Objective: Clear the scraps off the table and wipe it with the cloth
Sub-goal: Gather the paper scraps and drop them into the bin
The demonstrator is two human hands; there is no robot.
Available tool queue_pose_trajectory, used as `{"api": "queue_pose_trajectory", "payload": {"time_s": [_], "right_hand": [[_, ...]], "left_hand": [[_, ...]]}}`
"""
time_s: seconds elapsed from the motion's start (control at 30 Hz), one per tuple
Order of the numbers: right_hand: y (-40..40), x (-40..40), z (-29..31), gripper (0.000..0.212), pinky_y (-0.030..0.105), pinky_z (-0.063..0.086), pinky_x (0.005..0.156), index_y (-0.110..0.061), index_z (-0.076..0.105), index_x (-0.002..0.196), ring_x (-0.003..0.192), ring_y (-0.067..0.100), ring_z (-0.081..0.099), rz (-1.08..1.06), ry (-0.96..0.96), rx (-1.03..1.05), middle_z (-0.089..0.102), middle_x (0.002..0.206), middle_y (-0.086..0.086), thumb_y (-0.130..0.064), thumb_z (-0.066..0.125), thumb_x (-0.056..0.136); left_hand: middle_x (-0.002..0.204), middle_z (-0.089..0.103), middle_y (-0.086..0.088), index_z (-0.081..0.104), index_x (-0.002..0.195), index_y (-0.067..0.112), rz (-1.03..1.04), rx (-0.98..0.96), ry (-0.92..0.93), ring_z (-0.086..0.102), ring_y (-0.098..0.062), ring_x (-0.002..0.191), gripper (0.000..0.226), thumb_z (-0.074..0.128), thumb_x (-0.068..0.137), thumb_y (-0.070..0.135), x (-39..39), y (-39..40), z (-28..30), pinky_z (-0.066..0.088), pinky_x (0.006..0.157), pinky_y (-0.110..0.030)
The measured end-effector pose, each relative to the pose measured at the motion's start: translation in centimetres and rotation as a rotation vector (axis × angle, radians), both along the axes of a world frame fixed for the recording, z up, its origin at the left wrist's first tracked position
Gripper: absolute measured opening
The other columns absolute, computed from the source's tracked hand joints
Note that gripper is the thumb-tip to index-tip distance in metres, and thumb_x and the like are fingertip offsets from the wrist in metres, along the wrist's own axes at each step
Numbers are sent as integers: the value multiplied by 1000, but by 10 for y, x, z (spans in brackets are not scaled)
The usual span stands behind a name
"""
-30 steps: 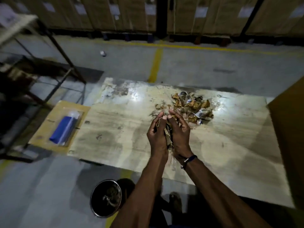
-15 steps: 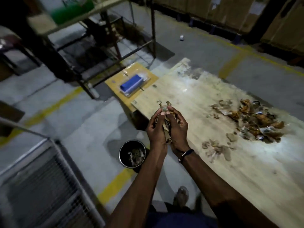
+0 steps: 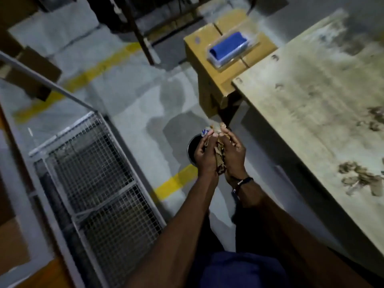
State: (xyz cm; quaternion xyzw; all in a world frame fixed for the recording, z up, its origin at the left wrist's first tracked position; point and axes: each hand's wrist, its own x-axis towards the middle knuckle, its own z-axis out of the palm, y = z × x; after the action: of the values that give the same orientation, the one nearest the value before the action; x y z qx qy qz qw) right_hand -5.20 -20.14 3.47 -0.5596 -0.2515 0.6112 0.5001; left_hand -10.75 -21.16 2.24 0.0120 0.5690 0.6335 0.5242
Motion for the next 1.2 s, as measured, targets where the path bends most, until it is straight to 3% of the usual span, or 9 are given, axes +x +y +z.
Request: {"api": "queue_pose_trajectory", "payload": {"time_s": [0.1, 0.23, 0.5, 0.67, 0.8, 0.9, 1.03, 1.13, 1.2], "right_hand": [[5, -21, -39, 27, 31, 57, 98, -5, 71, 126, 112, 15, 73, -5, -17, -88, 76, 121, -2, -3, 63, 100], [17, -43, -101, 28, 47, 51, 111, -11, 75, 117, 125, 28, 67, 20, -70, -129, 71, 132, 8, -19, 72, 91], [58, -65, -285, 25, 48, 50, 112, -7, 74, 117, 126, 30, 66, 37, -33, -197, 72, 129, 7, -11, 72, 92], [83, -57, -407, 21, 17, 55, 87, 3, 67, 120, 99, -3, 72, 160, -168, -188, 74, 111, -8, 6, 57, 102], [97, -47, -485, 22, 16, 49, 89, 2, 68, 122, 93, -16, 67, 251, -288, -154, 70, 121, 8, 1, 55, 104], [100, -43, -531, 31, 13, 50, 92, 3, 66, 129, 102, -14, 65, 319, -309, -180, 68, 127, 9, -13, 55, 105], [95, -33, -587, 41, 49, 43, 117, -18, 72, 124, 129, 23, 62, 372, -255, -304, 69, 134, 8, -42, 54, 96], [97, -37, -571, 39, 45, 47, 114, -14, 71, 122, 123, 22, 65, 339, -223, -333, 69, 129, 12, -38, 51, 97], [99, -34, -572, 40, 33, 57, 99, -3, 63, 132, 108, 13, 72, 302, -181, -386, 69, 124, 14, -29, 47, 105]], "left_hand": [[100, 80, 5, 80, 98, 23, 12, -82, -9, 74, -7, 96, 25, 69, 97, 1, -20, 3, -41, 56, 84, -21], [100, 78, 5, 78, 105, 17, 5, -141, 11, 73, -6, 93, 20, 68, 97, 1, -42, 13, -109, 56, 82, -20], [105, 79, 2, 79, 106, 18, -27, -230, 51, 73, -8, 99, 16, 73, 96, 7, -66, 51, -300, 57, 90, -25], [103, 80, 3, 80, 105, 20, -85, -288, 111, 75, -13, 101, 11, 77, 95, 17, -66, 72, -420, 60, 93, -30], [114, 79, -2, 81, 107, 20, -121, -317, 200, 73, -19, 110, 20, 79, 90, 29, -67, 82, -498, 58, 98, -36], [111, 77, -4, 78, 115, 11, -171, -357, 275, 71, -13, 99, 23, 73, 98, 25, -70, 86, -536, 56, 88, -25], [110, 74, 2, 76, 117, 14, -222, -365, 298, 66, -4, 98, 25, 72, 98, 31, -75, 85, -567, 51, 87, -20], [119, 74, 1, 75, 118, 19, -216, -379, 280, 67, -13, 111, 24, 71, 97, 30, -76, 82, -569, 53, 99, -28], [124, 71, 1, 74, 125, 13, -218, -382, 291, 66, -10, 111, 26, 67, 102, 22, -78, 78, -567, 51, 97, -22]]}}
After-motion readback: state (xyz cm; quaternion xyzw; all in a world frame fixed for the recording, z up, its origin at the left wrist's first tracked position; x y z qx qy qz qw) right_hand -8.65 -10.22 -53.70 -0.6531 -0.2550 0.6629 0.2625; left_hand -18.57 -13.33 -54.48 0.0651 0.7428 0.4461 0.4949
